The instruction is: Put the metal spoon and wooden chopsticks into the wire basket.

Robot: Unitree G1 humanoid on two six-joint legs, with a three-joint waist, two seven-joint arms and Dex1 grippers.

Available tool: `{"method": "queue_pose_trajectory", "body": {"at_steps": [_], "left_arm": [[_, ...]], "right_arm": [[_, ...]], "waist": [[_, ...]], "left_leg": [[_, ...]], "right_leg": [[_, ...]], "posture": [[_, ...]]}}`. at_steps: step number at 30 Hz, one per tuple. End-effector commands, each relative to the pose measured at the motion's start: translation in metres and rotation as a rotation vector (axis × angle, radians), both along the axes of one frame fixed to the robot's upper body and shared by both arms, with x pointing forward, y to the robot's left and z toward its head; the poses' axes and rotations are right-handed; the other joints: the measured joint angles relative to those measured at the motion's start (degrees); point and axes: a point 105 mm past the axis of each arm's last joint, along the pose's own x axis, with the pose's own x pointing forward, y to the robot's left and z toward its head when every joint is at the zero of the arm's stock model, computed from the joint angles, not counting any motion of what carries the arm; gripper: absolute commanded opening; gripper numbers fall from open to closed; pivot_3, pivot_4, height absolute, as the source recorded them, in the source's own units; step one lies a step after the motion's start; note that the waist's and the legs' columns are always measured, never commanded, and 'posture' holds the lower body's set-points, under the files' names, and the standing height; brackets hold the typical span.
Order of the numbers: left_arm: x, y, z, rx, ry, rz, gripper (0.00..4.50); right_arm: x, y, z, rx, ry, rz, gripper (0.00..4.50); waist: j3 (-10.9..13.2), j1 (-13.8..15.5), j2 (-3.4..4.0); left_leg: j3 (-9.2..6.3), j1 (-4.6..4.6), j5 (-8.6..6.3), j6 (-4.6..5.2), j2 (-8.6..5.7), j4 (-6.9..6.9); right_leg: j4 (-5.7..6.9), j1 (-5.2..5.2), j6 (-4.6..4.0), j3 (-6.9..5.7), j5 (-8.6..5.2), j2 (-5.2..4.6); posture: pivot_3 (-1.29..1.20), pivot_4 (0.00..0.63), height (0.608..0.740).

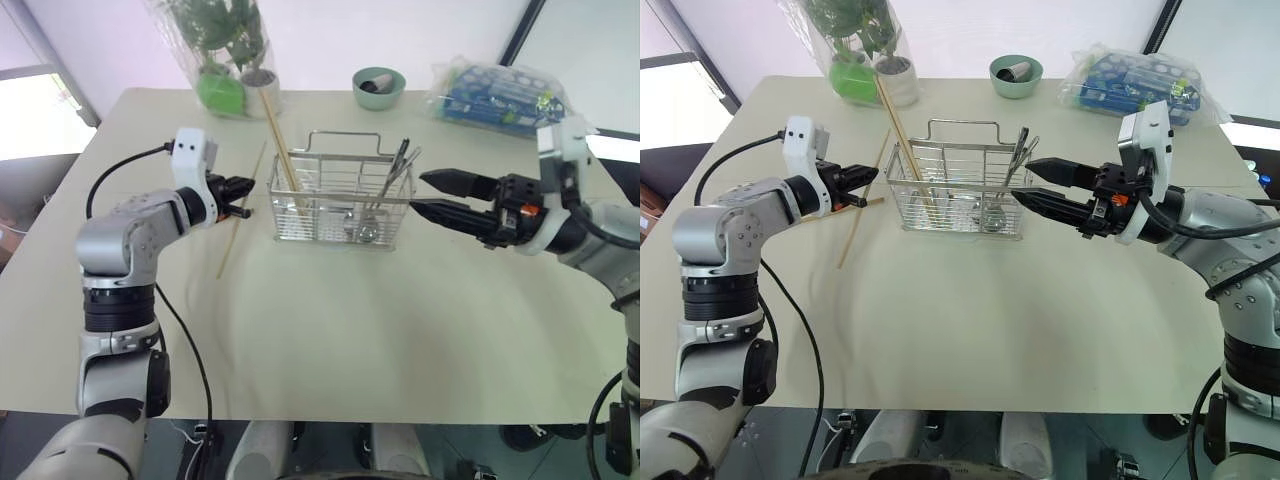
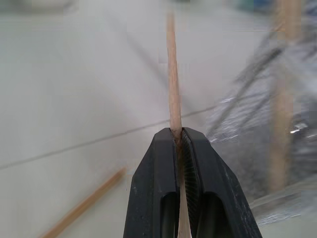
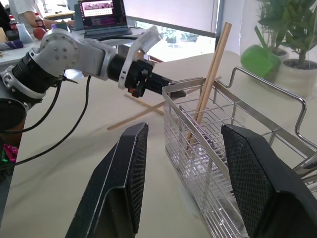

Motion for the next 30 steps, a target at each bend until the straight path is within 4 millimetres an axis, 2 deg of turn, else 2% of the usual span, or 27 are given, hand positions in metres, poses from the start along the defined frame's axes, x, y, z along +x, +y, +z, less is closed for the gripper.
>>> {"method": "queue_pose_trajectory", "body": {"at_steps": [1,8,13,18,21,26,30], "left_arm": [[-0.017,-0.011,0.057,-0.157,-0.188,-0.095,0.09],[-0.024,0.005,0.130,-0.364,-0.393,-0.060,0.09],[-0.026,0.012,0.163,-0.367,-0.505,-0.026,0.09],[-0.023,0.012,0.195,-0.500,-0.615,0.016,0.09],[-0.014,0.006,0.195,-0.499,-0.654,0.053,0.09],[0.001,-0.018,0.178,-0.459,-0.656,0.033,0.09],[0.010,-0.042,0.149,-0.377,-0.641,0.008,0.09]], "right_arm": [[-0.001,0.000,0.008,0.001,-0.030,0.013,2.41],[0.000,-0.001,0.009,-0.002,-0.032,0.012,2.41],[-0.001,-0.002,0.009,-0.001,-0.032,0.007,2.41],[0.000,-0.004,0.009,0.003,-0.030,0.001,2.41],[0.000,-0.004,0.009,0.008,-0.030,-0.001,2.41],[-0.001,-0.005,0.009,0.017,-0.026,-0.008,2.41],[-0.003,-0.008,0.011,0.021,-0.028,-0.022,2.41]], "waist": [[0.0,0.0,-0.01],[0.0,0.0,-0.02],[0.0,0.0,-0.02],[0.0,0.2,-0.05],[0.0,0.1,-0.05],[0.0,0.1,-0.06],[0.0,0.1,-0.04]], "left_leg": [[0.00,0.00,0.00,0.00,0.00,0.00],[0.01,0.00,0.00,0.01,0.00,0.04],[0.02,0.02,0.00,0.01,-0.01,0.04],[0.02,0.00,-0.01,0.02,-0.03,0.08],[0.02,0.02,-0.02,0.04,-0.06,0.10],[0.03,0.03,-0.02,0.05,-0.07,0.11],[0.03,0.02,-0.03,0.06,-0.07,0.11]], "right_leg": [[0.00,0.00,0.00,0.00,0.00,0.00],[0.01,0.01,0.06,0.00,0.03,0.02],[0.02,0.03,0.10,0.00,0.05,0.02],[0.01,0.05,0.12,-0.01,0.07,0.01],[-0.01,0.11,0.17,0.00,0.10,-0.01],[0.00,0.13,0.17,0.00,0.10,-0.01],[0.00,0.12,0.17,0.01,0.11,-0.01]], "posture": [[0.00,0.150,0.687],[0.00,0.150,0.687],[0.00,0.150,0.687],[0.00,0.150,0.687],[0.00,0.150,0.687],[0.00,0.150,0.687],[0.00,0.150,0.687]]}}
